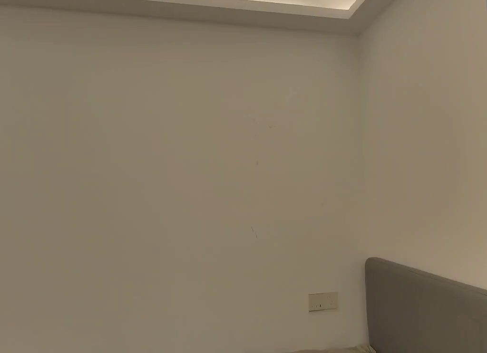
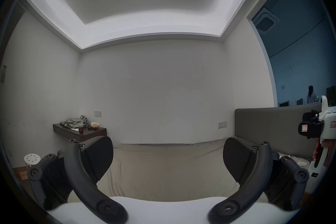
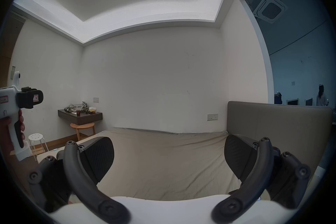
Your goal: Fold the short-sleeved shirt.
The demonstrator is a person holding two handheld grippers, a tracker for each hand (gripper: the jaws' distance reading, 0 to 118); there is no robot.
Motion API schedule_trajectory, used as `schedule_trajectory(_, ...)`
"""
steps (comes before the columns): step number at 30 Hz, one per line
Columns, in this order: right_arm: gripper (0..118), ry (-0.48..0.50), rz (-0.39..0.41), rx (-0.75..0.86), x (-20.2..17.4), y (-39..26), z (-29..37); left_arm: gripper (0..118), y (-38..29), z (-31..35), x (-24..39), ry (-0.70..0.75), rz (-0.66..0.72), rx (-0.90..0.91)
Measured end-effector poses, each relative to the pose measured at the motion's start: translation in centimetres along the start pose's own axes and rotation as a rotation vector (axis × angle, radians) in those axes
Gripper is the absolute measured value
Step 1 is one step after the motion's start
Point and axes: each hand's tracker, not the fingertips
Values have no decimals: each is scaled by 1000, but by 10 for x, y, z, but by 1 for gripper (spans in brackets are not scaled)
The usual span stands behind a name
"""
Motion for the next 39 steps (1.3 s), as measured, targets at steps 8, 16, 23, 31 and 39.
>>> schedule_trajectory(8, 118, 33, -67, -41, -2, 7, -4, 117, 1, 1, -1, -2, 8, 2)
schedule_trajectory(16, 118, 75, -120, -37, -11, 19, 1, 117, -1, 1, -1, -2, 6, -1)
schedule_trajectory(23, 118, 33, -132, -65, -23, 34, 2, 117, -2, 0, 0, -12, 10, -4)
schedule_trajectory(31, 118, 55, -172, -69, -23, 40, 10, 117, -3, 1, -2, -19, 17, -4)
schedule_trajectory(39, 118, 1, -223, -141, -21, 55, 14, 117, -2, 0, -2, -13, 22, 0)
